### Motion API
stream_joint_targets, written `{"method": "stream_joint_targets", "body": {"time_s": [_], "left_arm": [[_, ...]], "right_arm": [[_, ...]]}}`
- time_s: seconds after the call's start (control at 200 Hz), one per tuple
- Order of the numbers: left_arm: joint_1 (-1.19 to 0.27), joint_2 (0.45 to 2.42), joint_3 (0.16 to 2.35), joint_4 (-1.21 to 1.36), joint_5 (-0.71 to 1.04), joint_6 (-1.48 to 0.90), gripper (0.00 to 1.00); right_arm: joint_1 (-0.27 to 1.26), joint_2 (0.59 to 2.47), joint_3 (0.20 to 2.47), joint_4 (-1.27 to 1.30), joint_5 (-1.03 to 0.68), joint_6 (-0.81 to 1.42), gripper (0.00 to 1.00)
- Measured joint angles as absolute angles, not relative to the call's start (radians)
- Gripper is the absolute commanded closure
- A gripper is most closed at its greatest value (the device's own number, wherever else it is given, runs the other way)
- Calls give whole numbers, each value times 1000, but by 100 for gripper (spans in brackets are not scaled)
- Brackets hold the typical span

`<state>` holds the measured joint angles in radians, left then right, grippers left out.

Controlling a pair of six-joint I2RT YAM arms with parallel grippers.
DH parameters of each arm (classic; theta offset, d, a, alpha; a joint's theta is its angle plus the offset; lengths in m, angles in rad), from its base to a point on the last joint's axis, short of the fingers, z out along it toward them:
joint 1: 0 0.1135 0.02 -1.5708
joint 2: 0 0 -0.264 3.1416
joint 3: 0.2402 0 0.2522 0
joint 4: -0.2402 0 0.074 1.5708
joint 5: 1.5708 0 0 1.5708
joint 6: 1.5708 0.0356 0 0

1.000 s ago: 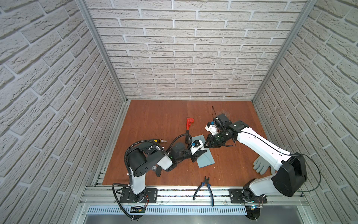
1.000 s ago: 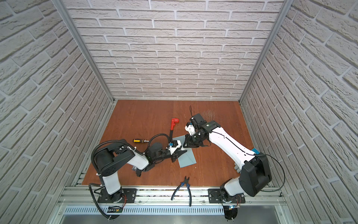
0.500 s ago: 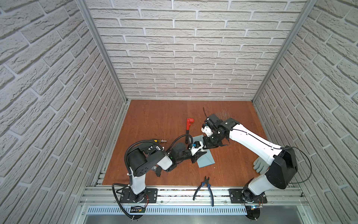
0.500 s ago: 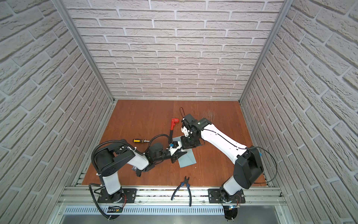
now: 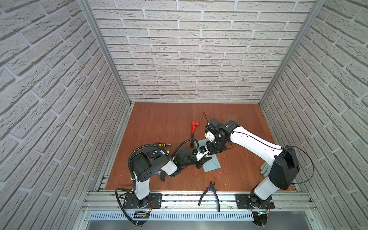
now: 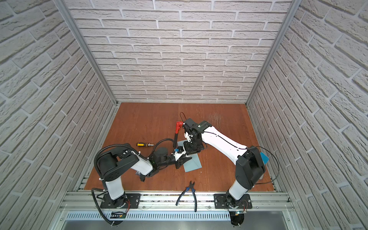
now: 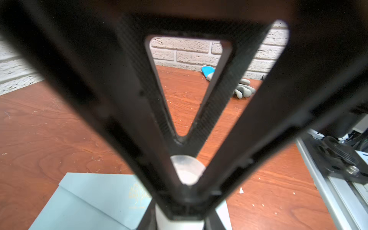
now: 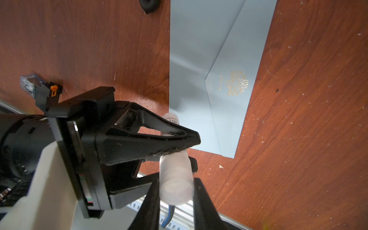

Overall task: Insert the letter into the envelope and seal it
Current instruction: 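Press the translucent cap down onto the glue stick's end with the right gripper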

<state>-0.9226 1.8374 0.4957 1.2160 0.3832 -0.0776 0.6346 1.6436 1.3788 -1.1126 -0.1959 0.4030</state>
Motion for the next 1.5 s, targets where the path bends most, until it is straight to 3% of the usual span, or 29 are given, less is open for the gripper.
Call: {"method": "stream_joint_targets", "body": {"time_s": [0.215, 0.3, 0.58, 0.88, 1.015, 1.5], "left_arm": [[-923, 1837, 492, 1219, 383, -78, 100], [-923, 1837, 492, 1223, 383, -78, 91], [-923, 1837, 490, 1227, 383, -76, 74], [-924, 1837, 490, 1258, 383, -70, 65], [-924, 1837, 490, 1287, 384, -71, 65], [-924, 1837, 479, 1306, 382, -64, 46]], "right_arm": [[637, 1652, 1391, -1122, -196, 403, 87], [637, 1652, 1393, -1123, -197, 402, 91], [637, 1652, 1393, -1124, -203, 395, 91], [637, 1652, 1393, -1128, -209, 387, 92], [643, 1651, 1393, -1129, -219, 385, 92], [646, 1652, 1393, -1140, -229, 385, 92]]}}
